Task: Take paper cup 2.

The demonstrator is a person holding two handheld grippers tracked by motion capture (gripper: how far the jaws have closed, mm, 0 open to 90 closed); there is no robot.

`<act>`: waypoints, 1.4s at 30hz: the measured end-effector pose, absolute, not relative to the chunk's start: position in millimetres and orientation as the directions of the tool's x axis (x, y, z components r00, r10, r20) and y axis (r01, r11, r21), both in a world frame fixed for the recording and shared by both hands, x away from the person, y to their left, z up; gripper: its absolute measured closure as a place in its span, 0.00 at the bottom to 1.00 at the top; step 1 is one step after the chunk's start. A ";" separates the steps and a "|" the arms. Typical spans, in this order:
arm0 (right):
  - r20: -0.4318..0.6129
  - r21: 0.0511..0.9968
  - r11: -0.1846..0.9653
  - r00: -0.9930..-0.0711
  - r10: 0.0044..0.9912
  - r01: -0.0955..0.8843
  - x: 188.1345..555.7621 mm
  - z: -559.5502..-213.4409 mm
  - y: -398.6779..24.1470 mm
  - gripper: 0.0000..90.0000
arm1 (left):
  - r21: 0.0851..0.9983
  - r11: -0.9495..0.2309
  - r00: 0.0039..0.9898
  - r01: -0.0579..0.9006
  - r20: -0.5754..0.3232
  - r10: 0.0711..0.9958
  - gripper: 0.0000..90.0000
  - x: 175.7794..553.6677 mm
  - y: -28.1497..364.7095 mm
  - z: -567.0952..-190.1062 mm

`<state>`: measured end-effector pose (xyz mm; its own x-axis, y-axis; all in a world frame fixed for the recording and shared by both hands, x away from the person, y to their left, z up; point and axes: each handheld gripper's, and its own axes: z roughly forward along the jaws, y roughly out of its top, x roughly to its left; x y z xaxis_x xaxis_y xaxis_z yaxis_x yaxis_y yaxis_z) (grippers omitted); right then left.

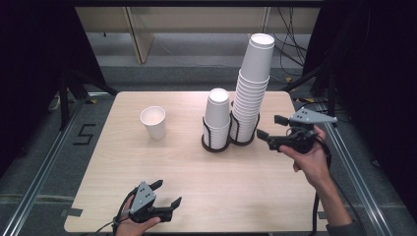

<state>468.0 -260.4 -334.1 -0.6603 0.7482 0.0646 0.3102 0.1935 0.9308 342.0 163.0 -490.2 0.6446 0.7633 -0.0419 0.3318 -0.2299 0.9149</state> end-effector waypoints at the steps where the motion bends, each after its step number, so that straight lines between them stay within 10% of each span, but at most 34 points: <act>1: 0.074 0.934 0.177 -0.653 0.754 0.310 471.2 -328.8 -262.3 0.18 | 0.917 -0.224 0.649 0.329 -0.047 0.760 0.16 342.5 162.6 -490.9; 42: 0.037 0.933 0.158 -0.523 0.851 0.323 593.4 -218.8 -209.0 0.16 | 0.915 -0.233 0.664 0.330 -0.049 0.746 0.16 345.4 164.0 -492.2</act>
<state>593.4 -209.0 -218.8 -0.5231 0.8514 0.0372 0.3234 0.1579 0.9330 345.4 164.0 -492.2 0.6642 0.7460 -0.0492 0.3297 -0.2332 0.9148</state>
